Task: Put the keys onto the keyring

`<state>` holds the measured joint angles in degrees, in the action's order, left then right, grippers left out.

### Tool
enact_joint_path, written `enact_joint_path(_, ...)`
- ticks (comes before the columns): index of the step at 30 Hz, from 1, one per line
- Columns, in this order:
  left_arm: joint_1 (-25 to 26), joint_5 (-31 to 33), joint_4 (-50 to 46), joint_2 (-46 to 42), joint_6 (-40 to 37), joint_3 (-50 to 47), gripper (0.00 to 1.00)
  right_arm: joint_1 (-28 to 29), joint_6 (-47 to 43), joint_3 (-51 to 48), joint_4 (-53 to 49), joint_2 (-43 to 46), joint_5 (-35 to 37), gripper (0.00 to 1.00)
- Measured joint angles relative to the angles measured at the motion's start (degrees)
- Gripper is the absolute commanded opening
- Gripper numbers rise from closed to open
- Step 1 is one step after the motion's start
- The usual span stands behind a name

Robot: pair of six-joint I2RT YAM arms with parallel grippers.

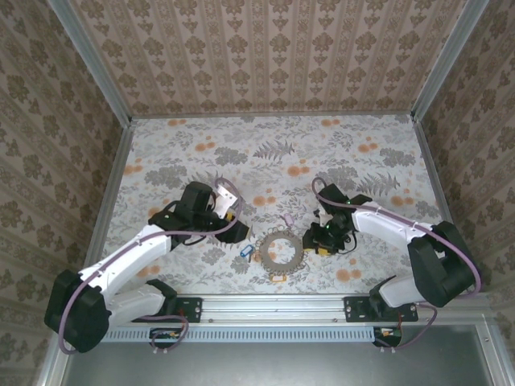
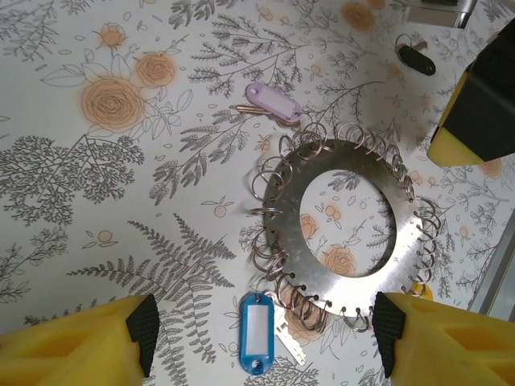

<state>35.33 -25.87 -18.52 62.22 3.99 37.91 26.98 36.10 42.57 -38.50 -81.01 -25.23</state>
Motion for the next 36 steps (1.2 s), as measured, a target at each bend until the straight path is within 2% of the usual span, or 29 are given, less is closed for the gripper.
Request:
enact_joint_path(3, 0.4, -0.3, 0.0, 0.1, -1.0, 0.0, 0.73, 0.0, 6.1, -0.1, -0.1, 0.0, -1.2, 0.44)
enact_joint_path(8, 0.7, 0.0, 0.1, 0.1, -1.7, 0.0, 0.72, 0.2, 21.3, -0.1, -0.5, -0.8, -3.9, 0.43)
enact_joint_path(12, 0.7, 1.0, 0.1, 0.1, -1.7, 0.0, 0.71, 0.7, 29.5, 0.5, -1.1, 0.2, -2.1, 0.39)
enact_joint_path(14, 0.6, 2.1, 0.1, 0.1, -1.5, 0.0, 0.7, 0.6, 31.2, 1.6, -1.2, 1.7, -0.1, 0.35)
enact_joint_path(15, 0.6, 2.7, 0.1, 0.1, -1.2, 0.0, 0.7, 0.4, 31.9, 2.3, -0.9, 2.4, 1.0, 0.28)
enact_joint_path(16, 0.6, 3.3, 0.1, 0.1, -1.0, 0.0, 0.7, 0.2, 32.0, 2.8, -0.5, 2.7, 1.6, 0.22)
enact_joint_path(18, 0.6, 4.4, -0.1, 0.8, 0.0, 0.4, 0.7, -0.2, 31.8, 3.9, 0.1, 2.0, 2.2, 0.19)
enact_joint_path(25, 0.6, 6.9, -0.8, 2.3, 4.3, 1.2, 0.68, 0.9, 29.8, 6.1, 0.6, -3.3, 2.5, 0.24)
enact_joint_path(30, -0.9, 8.2, -2.9, 4.2, 8.3, 2.0, 0.66, 2.6, 22.3, 14.0, 0.6, -7.7, 5.2, 0.23)
enact_joint_path(36, -3.3, 7.4, -2.5, 4.8, 13.6, 2.0, 0.66, 5.1, 17.5, 17.5, 3.6, -13.3, 3.3, 0.23)
